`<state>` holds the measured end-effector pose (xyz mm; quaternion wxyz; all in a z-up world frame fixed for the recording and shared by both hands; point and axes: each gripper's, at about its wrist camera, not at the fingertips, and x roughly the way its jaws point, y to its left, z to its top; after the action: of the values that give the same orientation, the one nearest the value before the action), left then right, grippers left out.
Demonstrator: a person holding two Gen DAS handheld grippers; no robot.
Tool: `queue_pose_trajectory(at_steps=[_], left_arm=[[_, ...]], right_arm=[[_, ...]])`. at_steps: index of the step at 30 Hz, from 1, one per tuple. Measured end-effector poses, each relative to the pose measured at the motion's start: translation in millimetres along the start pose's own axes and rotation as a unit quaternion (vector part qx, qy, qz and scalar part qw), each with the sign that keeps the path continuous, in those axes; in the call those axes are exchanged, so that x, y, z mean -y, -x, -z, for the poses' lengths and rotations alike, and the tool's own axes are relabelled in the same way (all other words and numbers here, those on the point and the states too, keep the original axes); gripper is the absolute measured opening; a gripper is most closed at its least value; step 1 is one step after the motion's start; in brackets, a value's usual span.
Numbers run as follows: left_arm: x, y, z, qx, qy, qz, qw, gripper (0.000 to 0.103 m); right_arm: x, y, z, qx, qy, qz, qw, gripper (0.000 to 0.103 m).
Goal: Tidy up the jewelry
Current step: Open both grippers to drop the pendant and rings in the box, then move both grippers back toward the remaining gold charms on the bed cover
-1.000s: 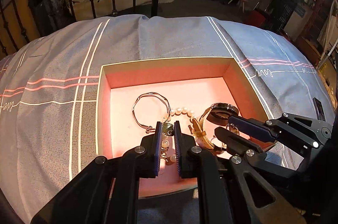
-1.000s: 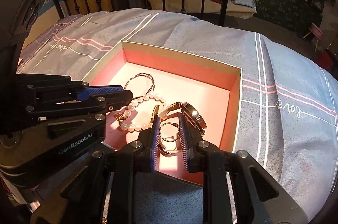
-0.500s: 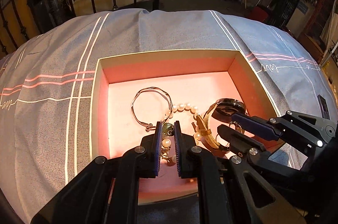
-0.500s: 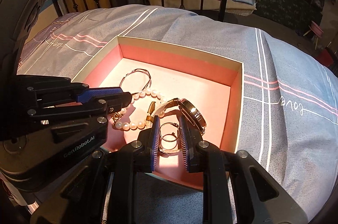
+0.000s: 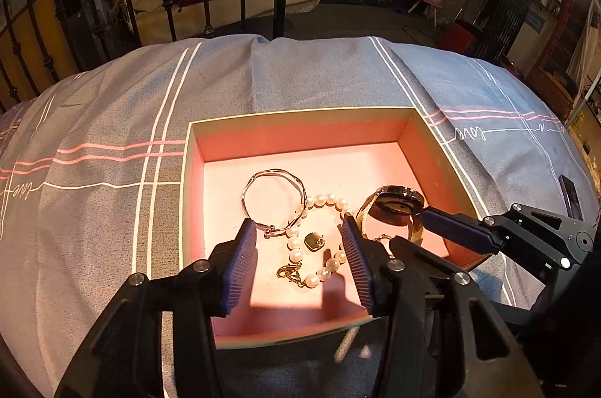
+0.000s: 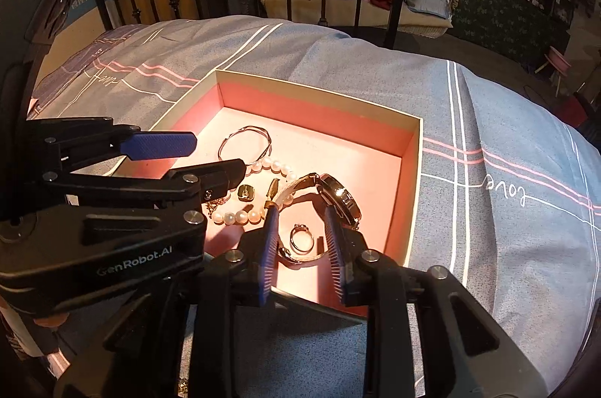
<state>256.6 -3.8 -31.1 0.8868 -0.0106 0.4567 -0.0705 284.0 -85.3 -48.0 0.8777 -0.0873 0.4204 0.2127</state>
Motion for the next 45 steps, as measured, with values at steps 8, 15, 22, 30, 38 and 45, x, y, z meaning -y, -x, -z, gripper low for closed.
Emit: queue_pose_trajectory(at_steps=[8,15,22,30,38,45], left_arm=[[7,60,37,0.050,-0.014,0.030,0.9982,0.062],[20,70,115,0.028,-0.018,0.049,0.9982,0.062],[41,70,147,0.024,-0.052,0.052,0.9970,0.058],[49,60,149,0.016,-0.062,0.054,0.9965,0.051],[51,58,152,0.015,-0.065,0.054,0.9963,0.051],[48,57,151,0.016,-0.062,0.053,0.9966,0.051]], right_arm=[[5,71,42,0.075,-0.026,-0.003,0.997,0.063],[-2,94,122,0.069,-0.047,-0.035,0.996,0.060],[-19,84,157,0.038,-0.012,-0.049,0.998,0.033],[-18,80,151,0.047,-0.011,-0.065,0.997,0.023],[-14,82,154,0.045,-0.029,-0.087,0.995,0.019],[-2,82,142,0.046,-0.066,-0.102,0.991,0.019]])
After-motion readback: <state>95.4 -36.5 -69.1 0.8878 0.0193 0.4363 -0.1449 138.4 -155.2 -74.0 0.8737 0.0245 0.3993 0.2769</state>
